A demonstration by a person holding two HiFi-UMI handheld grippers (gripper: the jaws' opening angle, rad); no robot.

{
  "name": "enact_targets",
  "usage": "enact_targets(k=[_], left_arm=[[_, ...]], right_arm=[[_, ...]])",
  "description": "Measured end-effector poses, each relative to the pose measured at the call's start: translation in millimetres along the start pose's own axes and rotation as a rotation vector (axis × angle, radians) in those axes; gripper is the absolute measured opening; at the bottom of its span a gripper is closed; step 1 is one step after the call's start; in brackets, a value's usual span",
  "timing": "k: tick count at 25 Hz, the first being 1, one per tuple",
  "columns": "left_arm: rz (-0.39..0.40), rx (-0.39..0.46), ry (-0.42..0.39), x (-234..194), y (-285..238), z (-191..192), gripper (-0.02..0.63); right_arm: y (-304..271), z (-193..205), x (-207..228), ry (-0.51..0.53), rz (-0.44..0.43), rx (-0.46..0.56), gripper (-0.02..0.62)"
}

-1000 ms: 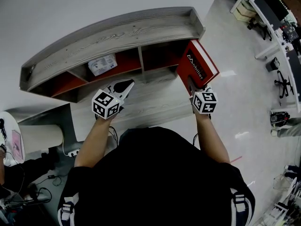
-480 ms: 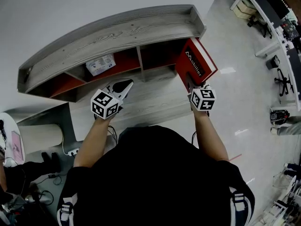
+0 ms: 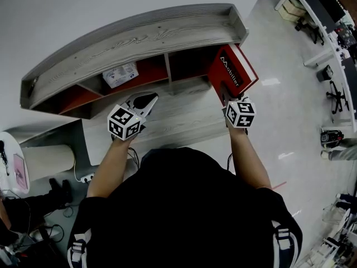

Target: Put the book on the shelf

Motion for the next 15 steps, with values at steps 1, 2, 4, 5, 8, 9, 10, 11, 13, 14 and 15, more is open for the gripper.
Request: enact_targets(k=[1, 2, 4, 5, 8, 9, 10, 11, 13, 14, 15], left_arm=[[0.0, 0.0, 0.002, -1, 1, 1, 0.023], [-0.001, 0.0, 0.004, -2, 1, 1, 0.023], [-0.001, 0.0, 0.007, -3, 2, 2, 0.023], [-0.001, 0.0, 0.007, -3, 2, 3, 0.023], [0.001, -0.004, 0.009, -6, 2, 4, 0.023], [0.002, -0.005, 0.011, -8, 2, 4, 0.023], [0.003, -0.006, 0.014, -10, 2, 6, 0.023], [0.003, -0.006, 0.017, -12, 2, 7, 0.023], [0.001, -0.008, 0.022, -14, 2, 8, 0.023], [0.0, -0.009, 0.024, -14, 3, 8, 0.023], [0.001, -0.009, 0.025, -14, 3, 8, 0.023]], right_arm=[[-1, 0, 0, 0.001, 0.002, 0.001, 0.173], [-2, -1, 0, 0.002, 0.004, 0.001, 0.173], [-4, -1, 0, 0.007, 0.01, 0.001, 0.173], [-5, -1, 1, 0.009, 0.013, 0.0, 0.172], [-11, -1, 2, 0.006, 0.024, 0.004, 0.172], [-13, -2, 3, 0.006, 0.028, 0.006, 0.172], [-16, -2, 3, 0.007, 0.033, 0.007, 0.172], [-18, -2, 3, 0.01, 0.037, 0.007, 0.173], [-21, -2, 2, 0.015, 0.044, 0.008, 0.172], [-21, -3, 2, 0.018, 0.047, 0.009, 0.172], [-21, -3, 1, 0.02, 0.05, 0.012, 0.173]])
Point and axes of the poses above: the fingertips, and each gripper's own axes: y backward along the fingers, x to its right, z out of its underside, the point moved 3 cm from there along y, backward along the fingers, and after that the axes turned 2 degrees about -z, right-handed, at the moved point
